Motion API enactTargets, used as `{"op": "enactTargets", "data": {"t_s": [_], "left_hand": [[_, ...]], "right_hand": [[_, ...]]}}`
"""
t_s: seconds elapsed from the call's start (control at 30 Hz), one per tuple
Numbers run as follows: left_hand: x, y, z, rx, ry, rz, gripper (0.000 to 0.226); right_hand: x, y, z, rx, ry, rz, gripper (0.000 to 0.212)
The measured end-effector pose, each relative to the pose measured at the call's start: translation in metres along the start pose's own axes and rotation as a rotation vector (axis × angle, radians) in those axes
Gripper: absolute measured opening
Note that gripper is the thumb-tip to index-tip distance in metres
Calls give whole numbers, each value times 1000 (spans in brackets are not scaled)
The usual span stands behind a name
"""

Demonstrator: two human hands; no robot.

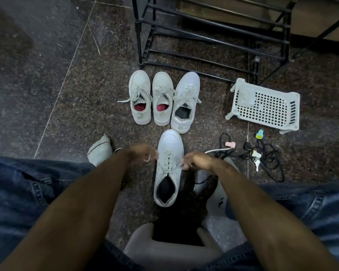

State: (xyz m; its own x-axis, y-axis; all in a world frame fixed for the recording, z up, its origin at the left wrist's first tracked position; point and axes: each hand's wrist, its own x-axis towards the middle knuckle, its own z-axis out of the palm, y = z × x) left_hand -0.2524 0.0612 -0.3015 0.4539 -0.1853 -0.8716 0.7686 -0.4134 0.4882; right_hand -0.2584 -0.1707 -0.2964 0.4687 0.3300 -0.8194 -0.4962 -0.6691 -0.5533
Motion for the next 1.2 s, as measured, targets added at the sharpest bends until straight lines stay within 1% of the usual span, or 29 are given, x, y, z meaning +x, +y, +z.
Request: {"op": "enactTargets", "data": {"t_s": [0.03,0.07,0.1,0.2,0.27,0.33,0.37,0.43,0.5,0.57,0.6,0.67,0.77,0.83,0.87,0.9,0.93,1.03,1.07,1.1,1.13,1.2], "left_hand": [[1,0,3,-251,33,33,13],[2,1,8,-450,54,46,12],[4,1,18,-605,64,61,13],[13,-2,46,-1028,118,51,12],[17,-7,59,-1187,203,36,14],[19,-15,64,-1246,270,9,18],[21,-19,65,-1239,286,-3,20],[25,-26,63,-1189,298,-16,25],[29,-31,65,-1138,274,-10,30],[31,-32,69,-1046,247,-7,36],[32,-32,72,-996,247,-9,40],[40,-35,74,-929,260,-3,46],[44,-38,65,-886,315,-10,48],[42,-41,61,-795,348,5,43],[42,-41,61,-696,355,40,38],[41,-40,63,-573,343,89,35],[40,-39,65,-446,311,147,36],[38,-32,73,-44,167,330,47],[38,-31,74,95,126,364,45],[36,-29,74,173,89,358,38],[38,-30,75,189,54,348,29],[37,-31,75,99,-25,328,18]], "right_hand": [[-1,-3,3,143,6,-31,16],[0,-5,9,250,12,-62,11],[2,-8,15,335,7,-92,9],[9,-13,35,510,-10,-154,14],[11,-12,40,605,109,-172,16],[8,-9,39,653,306,-189,24],[7,-7,38,661,385,-195,27],[5,-3,33,743,439,-192,30],[6,-1,30,901,363,-173,32],[12,-6,36,1052,250,-144,31],[15,-9,41,1109,220,-135,29],[23,-13,49,1153,253,-117,29],[29,-5,46,1131,361,-50,34],[29,7,43,1175,424,24,36],[29,11,44,1225,445,58,36],[28,13,46,1288,455,81,36],[27,12,49,1359,455,88,36],[24,-4,52,1572,418,62,38],[23,-10,50,1612,397,50,38],[22,-15,48,1627,370,34,36],[19,-20,46,1637,335,9,32],[15,-26,42,1641,269,-46,23]]}}
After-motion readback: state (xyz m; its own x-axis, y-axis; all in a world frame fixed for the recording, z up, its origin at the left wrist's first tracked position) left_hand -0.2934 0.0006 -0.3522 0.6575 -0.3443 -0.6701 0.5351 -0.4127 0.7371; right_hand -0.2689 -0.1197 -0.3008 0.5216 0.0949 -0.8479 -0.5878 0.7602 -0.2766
